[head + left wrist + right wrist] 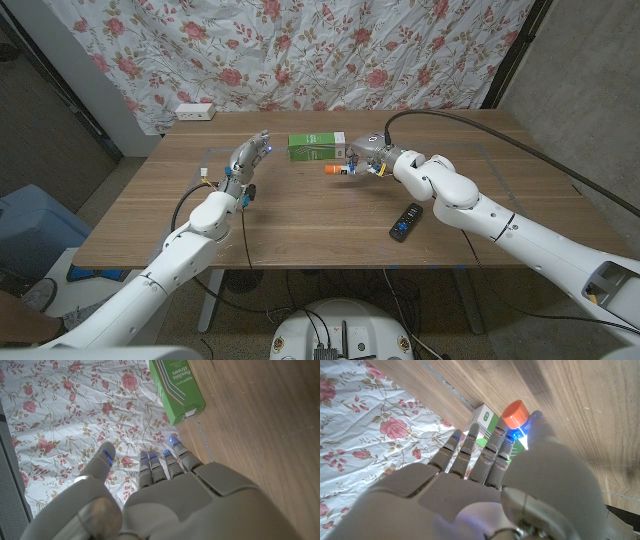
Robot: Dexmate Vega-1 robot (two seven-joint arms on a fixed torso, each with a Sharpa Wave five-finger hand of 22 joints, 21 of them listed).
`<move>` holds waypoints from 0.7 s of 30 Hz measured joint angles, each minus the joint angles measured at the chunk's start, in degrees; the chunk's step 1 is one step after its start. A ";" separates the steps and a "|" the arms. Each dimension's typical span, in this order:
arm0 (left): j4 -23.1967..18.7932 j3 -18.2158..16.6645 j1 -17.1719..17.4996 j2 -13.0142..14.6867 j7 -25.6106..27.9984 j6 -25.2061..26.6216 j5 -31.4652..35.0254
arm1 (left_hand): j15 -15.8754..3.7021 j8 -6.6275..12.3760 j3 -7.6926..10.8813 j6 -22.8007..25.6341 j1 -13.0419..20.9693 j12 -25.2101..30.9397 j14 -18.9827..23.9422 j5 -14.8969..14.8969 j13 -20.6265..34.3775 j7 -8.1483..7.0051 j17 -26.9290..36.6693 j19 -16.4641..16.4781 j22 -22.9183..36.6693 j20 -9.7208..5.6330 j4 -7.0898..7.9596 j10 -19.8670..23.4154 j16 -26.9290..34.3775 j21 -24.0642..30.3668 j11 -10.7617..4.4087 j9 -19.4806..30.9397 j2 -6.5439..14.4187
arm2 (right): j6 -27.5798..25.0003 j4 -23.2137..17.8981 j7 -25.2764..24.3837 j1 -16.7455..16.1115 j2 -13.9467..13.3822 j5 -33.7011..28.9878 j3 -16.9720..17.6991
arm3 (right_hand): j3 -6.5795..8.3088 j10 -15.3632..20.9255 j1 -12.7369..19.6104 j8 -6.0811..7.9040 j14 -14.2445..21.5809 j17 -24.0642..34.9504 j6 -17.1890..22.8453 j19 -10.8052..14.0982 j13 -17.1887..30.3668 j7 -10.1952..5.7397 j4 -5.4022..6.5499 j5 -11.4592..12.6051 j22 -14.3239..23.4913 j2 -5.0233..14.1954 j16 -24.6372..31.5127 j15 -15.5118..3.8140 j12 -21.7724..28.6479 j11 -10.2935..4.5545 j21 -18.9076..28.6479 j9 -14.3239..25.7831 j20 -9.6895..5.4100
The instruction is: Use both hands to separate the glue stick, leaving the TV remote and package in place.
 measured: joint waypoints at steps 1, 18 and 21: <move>-0.28 0.21 -0.20 0.26 -0.08 0.21 0.26 | 0.18 0.00 0.00 0.27 0.62 0.00 0.19 0.00 0.02 -0.27 0.00 0.47 0.04 -0.03 0.00 0.52 0.00 0.00 -0.09 0.00 -0.59 | 0.00 -0.02 0.00 0.00 0.00 0.00 0.01 | 0.00 0.00 0.00 -0.03 0.00 0.00 0.00 0.00 0.00 0.00 0.00 0.00 0.00 0.00 0.00 0.00 0.00 0.00 0.00 0.01 0.00; -1.01 2.67 -3.20 2.72 -3.83 1.63 3.65 | -0.12 1.01 -0.25 4.59 8.46 0.39 2.32 0.00 0.01 -1.73 0.01 2.84 0.05 -0.16 -0.24 5.06 0.00 -0.01 -2.27 0.29 -5.59 | -2.01 -1.36 1.13 -0.03 0.06 2.58 1.43 | -0.17 0.32 0.23 -0.45 1.03 -0.28 0.00 0.61 0.25 0.00 -0.17 -0.22 -0.01 0.21 0.48 -0.22 -0.50 -0.32 0.00 0.04 0.62; -0.81 3.05 -3.81 3.04 -5.00 1.66 3.90 | 0.06 1.32 -0.54 5.63 10.25 0.39 2.52 0.00 0.25 -1.73 0.00 2.93 0.04 -0.08 -0.13 5.62 0.00 -0.01 -2.35 0.29 -6.15 | -2.20 -1.57 1.19 -0.07 -0.10 3.31 1.73 | -0.17 0.32 0.22 -0.46 1.03 -0.28 0.00 0.61 0.24 0.00 -0.17 -0.22 -0.01 0.21 0.48 -0.22 -0.51 -0.32 0.00 0.04 0.62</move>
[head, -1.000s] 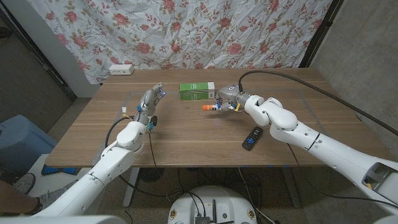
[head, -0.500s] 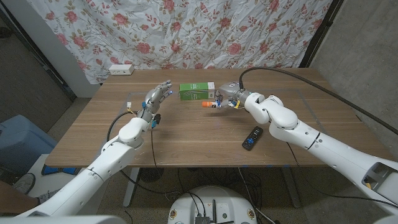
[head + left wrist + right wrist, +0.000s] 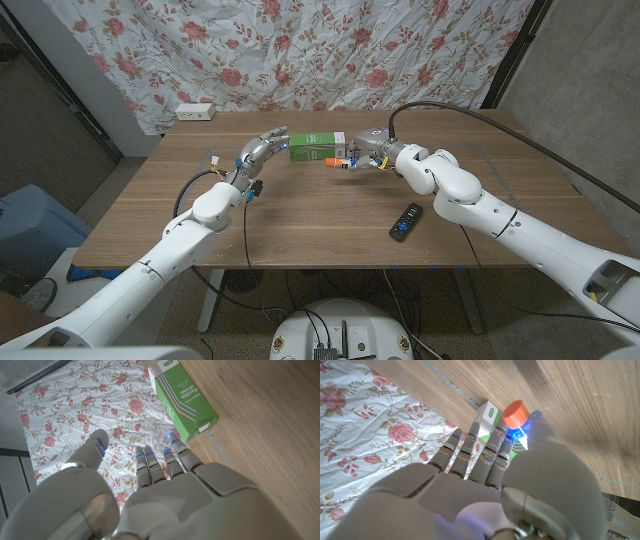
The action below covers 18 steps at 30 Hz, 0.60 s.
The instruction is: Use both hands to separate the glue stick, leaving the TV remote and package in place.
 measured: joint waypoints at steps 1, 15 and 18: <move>0.05 0.08 -0.12 0.07 -0.37 0.01 0.03 | 0.00 0.01 -0.07 0.38 0.48 0.00 0.00 0.00 0.03 -0.01 0.00 0.00 0.00 0.00 -0.08 0.44 0.00 0.00 -0.03 0.00 -0.48 | -0.03 -0.02 0.01 0.00 -0.02 0.16 0.03 | 0.00 0.00 0.00 0.03 0.00 0.00 0.00 0.00 0.00 0.00 0.00 0.00 0.00 0.00 0.00 0.00 0.00 0.00 0.00 0.00 0.00; 1.43 2.20 -3.52 1.95 -7.17 0.78 -0.02 | 0.00 0.19 -1.40 1.78 4.87 0.00 0.00 0.00 0.03 -0.25 0.13 -0.29 0.28 -0.01 0.17 1.51 -0.23 -0.69 -0.50 -0.01 -3.10 | -0.30 -0.43 -0.43 0.28 -0.75 2.47 0.74 | -0.24 0.31 -0.01 0.18 0.00 0.01 -0.01 0.00 -0.02 -0.01 -0.24 -0.17 0.00 0.00 0.00 0.00 0.00 0.33 0.00 -0.01 0.00; 1.60 2.57 -4.20 2.28 -8.44 1.08 -0.05 | 0.00 0.06 -1.73 1.50 5.40 0.00 0.00 0.00 0.03 -0.53 0.14 -0.65 0.29 -0.19 0.31 1.63 -0.27 -0.70 -0.62 -0.01 -3.62 | -0.38 -0.43 -0.52 0.42 -0.83 2.67 0.75 | -0.24 0.30 0.00 0.18 0.00 0.01 -0.01 0.00 -0.02 -0.01 -0.24 -0.17 0.00 0.00 0.00 0.00 0.00 0.33 0.00 -0.03 0.00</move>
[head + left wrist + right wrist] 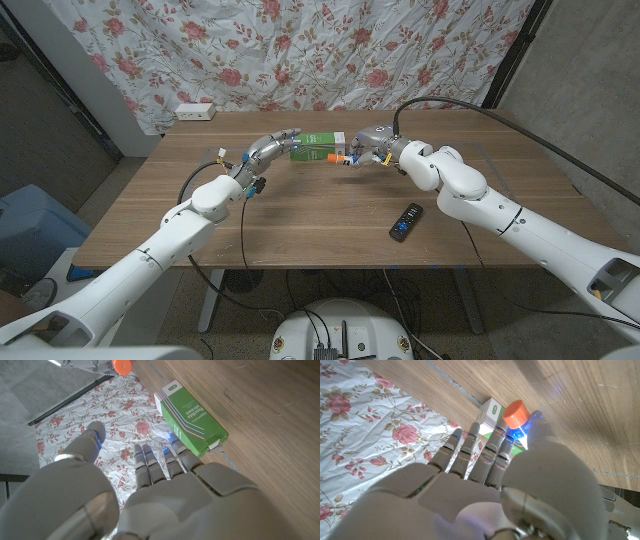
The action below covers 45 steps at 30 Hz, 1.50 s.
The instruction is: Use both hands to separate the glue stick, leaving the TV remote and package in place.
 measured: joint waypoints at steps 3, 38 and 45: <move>0.14 0.38 -0.68 0.36 -1.49 0.51 -0.04 | 0.00 0.00 -0.29 0.30 0.41 0.00 0.00 0.00 0.00 -0.30 0.00 0.00 0.00 0.00 0.16 0.19 0.00 0.00 -0.19 0.00 -0.41 | -0.13 0.00 -0.17 0.14 -0.03 0.11 0.00 | 0.00 0.00 0.00 -0.01 0.00 0.00 0.00 0.00 0.01 0.00 0.00 0.00 0.00 0.00 0.00 0.00 0.00 0.00 0.00 -0.02 0.00; 2.47 5.33 -9.67 3.31 -15.04 6.68 -0.73 | 0.20 -1.77 -7.56 -5.65 2.95 -1.56 -8.42 -0.40 -0.01 1.77 -0.02 -7.88 -0.17 0.92 0.63 -4.35 -0.40 -0.78 0.42 -0.01 -2.48 | -1.71 0.64 -1.24 1.12 0.06 -1.33 -1.06 | -0.38 -0.02 0.02 -0.69 -0.01 -0.26 0.23 0.00 0.02 0.23 -0.07 -0.27 0.00 -0.02 0.00 0.00 -0.01 0.00 0.00 0.03 0.00; 2.86 6.02 -10.74 3.34 -16.36 7.25 -0.33 | 0.41 -1.77 -8.50 -6.18 2.95 -1.56 -9.44 -0.40 -0.01 1.24 -0.02 -8.49 -0.17 1.54 0.63 -4.66 -0.40 -0.78 0.73 -0.01 -2.48 | -1.86 -0.02 -2.03 0.58 0.03 -2.17 -1.13 | -0.38 -0.02 0.02 -0.83 -0.01 -0.26 0.24 0.00 0.01 0.25 -0.07 -0.44 0.00 -0.02 0.00 0.00 -0.01 0.00 0.00 0.02 0.00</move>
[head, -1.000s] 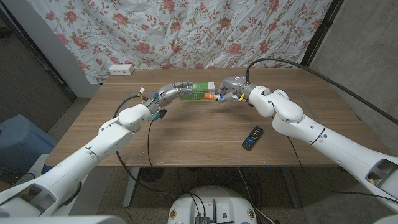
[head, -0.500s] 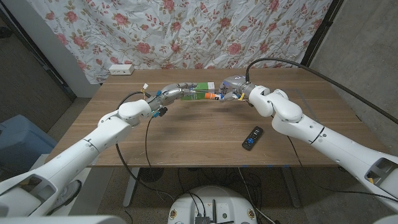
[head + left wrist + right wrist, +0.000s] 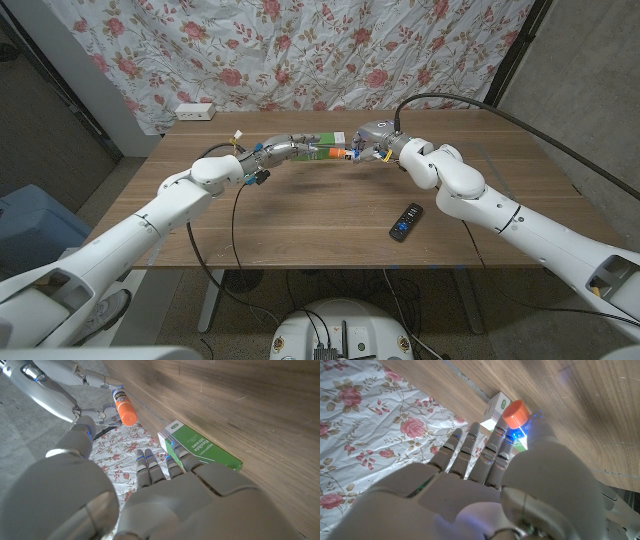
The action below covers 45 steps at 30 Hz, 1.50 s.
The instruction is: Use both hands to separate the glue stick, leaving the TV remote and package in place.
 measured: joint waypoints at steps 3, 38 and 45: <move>0.01 0.24 -0.24 0.01 -0.16 0.25 0.32 | -0.31 0.00 -0.43 0.01 0.32 0.24 -0.31 0.00 0.00 0.01 0.00 -0.08 0.00 -0.08 -0.06 0.00 0.00 0.00 0.00 0.00 0.31 | 0.08 -0.29 -0.30 -0.24 -0.04 -0.30 0.00 | 0.00 0.00 0.00 0.03 -0.23 0.00 0.00 0.00 0.00 0.00 0.00 0.01 0.00 0.00 0.00 0.23 0.00 0.00 0.00 0.00 0.00; -4.05 1.76 1.00 -1.00 5.55 2.95 4.21 | -0.49 2.68 -3.31 9.71 5.50 2.46 7.56 0.23 -0.01 2.08 -0.01 4.33 0.00 0.20 0.31 10.87 1.52 1.15 -0.92 0.12 2.02 | -1.39 -1.90 -2.77 -3.02 0.92 -4.62 0.22 | -0.23 0.32 2.67 0.13 -0.84 0.01 0.91 -0.22 0.33 0.08 -0.73 0.45 0.00 -0.53 0.00 0.22 -0.45 -0.32 0.00 0.03 -0.22; -4.84 1.77 1.93 -1.49 8.04 3.10 5.24 | -0.46 3.08 -3.74 13.09 7.02 2.79 10.77 0.45 -0.01 2.74 -0.15 6.48 0.00 0.30 0.26 14.59 1.74 1.50 -0.82 0.11 2.64 | -1.47 -2.04 -2.81 -3.31 0.94 -4.93 0.40 | -0.23 0.31 2.67 0.00 -0.84 0.02 0.90 -0.21 0.33 0.08 -0.73 0.45 0.00 -0.53 0.00 0.22 -0.45 -0.32 0.00 0.24 -0.21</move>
